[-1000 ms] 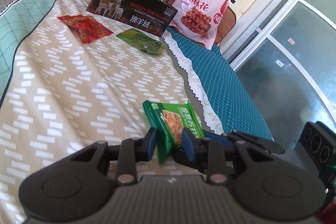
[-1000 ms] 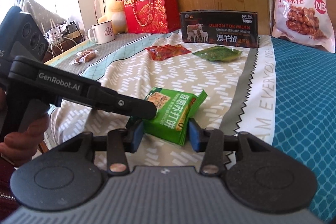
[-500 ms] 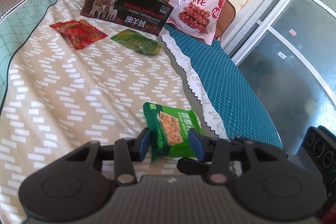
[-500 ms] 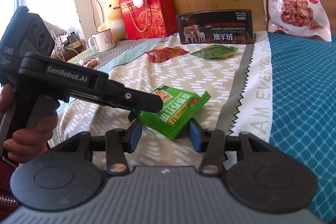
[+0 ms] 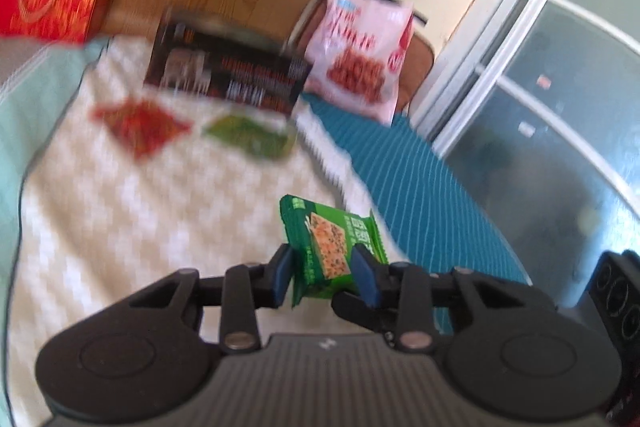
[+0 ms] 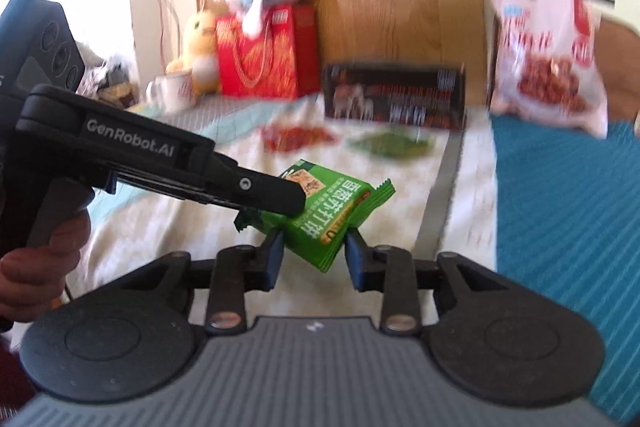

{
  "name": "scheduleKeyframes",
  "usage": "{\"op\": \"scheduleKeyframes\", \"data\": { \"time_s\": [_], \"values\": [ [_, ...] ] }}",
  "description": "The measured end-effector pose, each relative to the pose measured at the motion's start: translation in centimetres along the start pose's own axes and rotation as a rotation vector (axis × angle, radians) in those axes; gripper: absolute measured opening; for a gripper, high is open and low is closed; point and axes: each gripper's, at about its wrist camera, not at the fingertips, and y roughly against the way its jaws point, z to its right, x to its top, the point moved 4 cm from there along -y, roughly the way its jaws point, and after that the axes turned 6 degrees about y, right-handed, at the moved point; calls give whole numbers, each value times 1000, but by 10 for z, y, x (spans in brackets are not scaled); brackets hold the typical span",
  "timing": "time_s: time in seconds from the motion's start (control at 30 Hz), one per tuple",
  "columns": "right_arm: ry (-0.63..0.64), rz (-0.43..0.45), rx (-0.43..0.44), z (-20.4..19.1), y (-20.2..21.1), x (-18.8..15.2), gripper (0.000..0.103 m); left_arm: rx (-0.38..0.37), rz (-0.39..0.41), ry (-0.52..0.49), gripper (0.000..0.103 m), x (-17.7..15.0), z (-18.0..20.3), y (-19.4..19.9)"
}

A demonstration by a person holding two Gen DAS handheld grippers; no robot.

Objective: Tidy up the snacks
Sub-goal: 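Carry the biscuit packet over the black tin box and release it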

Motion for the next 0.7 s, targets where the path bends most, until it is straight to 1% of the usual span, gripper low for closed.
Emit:
{"op": "scheduleKeyframes", "data": {
  "time_s": [0.17, 0.3, 0.43, 0.6, 0.7],
  "values": [
    [3, 116, -42, 19, -21, 48, 36, 18, 137, -72, 32, 59, 13, -1],
    [38, 199, -93, 28, -46, 85, 36, 30, 211, -95, 32, 109, 14, -14],
    [49, 236, -129, 38, -68, 111, 36, 47, 243, -95, 32, 148, 9, -33],
    [65, 252, -152, 53, -93, 132, 36, 72, 270, -104, 32, 180, 3, -50],
    [69, 246, -153, 62, -108, 144, 36, 86, 275, -100, 32, 197, -4, -63]
  ]
}}
